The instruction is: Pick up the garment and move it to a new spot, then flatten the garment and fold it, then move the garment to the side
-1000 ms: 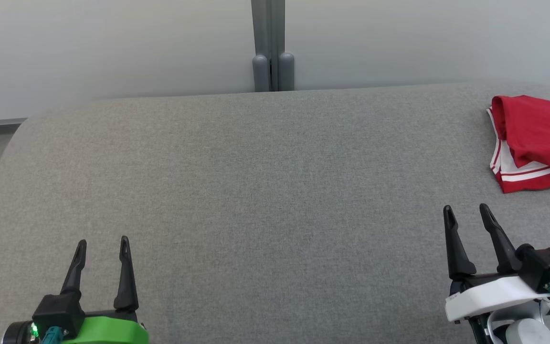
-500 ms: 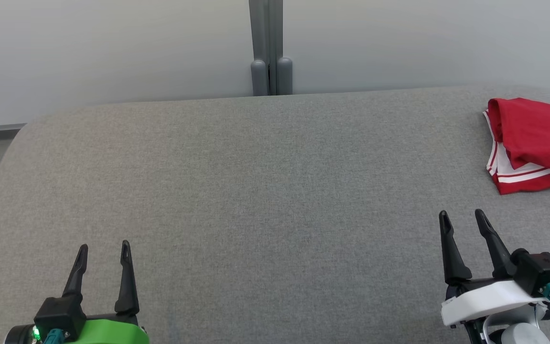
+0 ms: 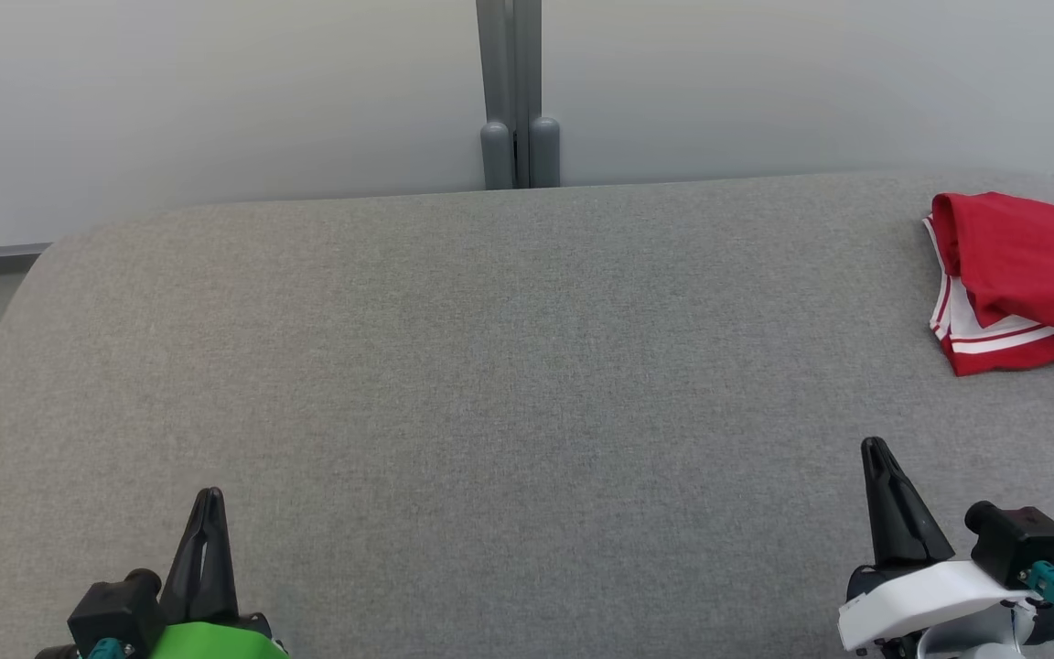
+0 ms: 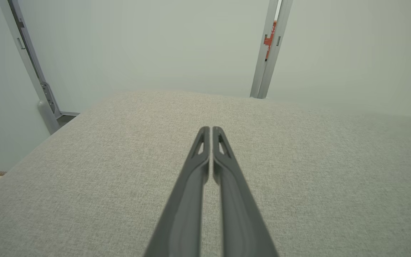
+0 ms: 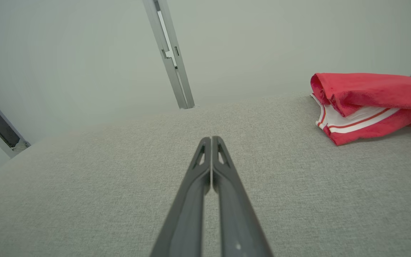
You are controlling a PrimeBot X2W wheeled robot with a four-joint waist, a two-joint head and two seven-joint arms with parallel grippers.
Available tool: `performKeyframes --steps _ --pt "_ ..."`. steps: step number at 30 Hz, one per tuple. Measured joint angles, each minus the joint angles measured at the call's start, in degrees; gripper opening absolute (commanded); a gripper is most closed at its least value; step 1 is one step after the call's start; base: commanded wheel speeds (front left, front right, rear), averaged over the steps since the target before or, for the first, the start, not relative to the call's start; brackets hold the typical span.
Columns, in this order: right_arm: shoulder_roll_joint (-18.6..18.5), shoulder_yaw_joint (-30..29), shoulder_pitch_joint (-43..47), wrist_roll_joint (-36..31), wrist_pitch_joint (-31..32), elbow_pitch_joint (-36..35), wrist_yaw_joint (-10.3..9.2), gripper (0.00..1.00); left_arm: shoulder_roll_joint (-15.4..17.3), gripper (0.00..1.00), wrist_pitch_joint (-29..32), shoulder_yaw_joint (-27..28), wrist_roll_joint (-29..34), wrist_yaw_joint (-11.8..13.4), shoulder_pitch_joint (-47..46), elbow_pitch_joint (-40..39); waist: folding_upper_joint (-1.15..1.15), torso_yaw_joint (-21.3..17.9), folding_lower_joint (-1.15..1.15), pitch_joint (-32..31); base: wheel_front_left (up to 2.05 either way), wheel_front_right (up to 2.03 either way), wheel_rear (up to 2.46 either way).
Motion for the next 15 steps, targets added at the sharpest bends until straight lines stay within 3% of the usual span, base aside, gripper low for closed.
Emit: performKeyframes --steps 15 --pt "0.3 -1.2 -0.6 14.77 3.76 0.87 0.0 0.0 -0.02 0.0 4.05 0.55 -15.64 -0.2 -0.51 0.54 0.0 -0.1 0.0 0.09 0.0 0.0 0.0"
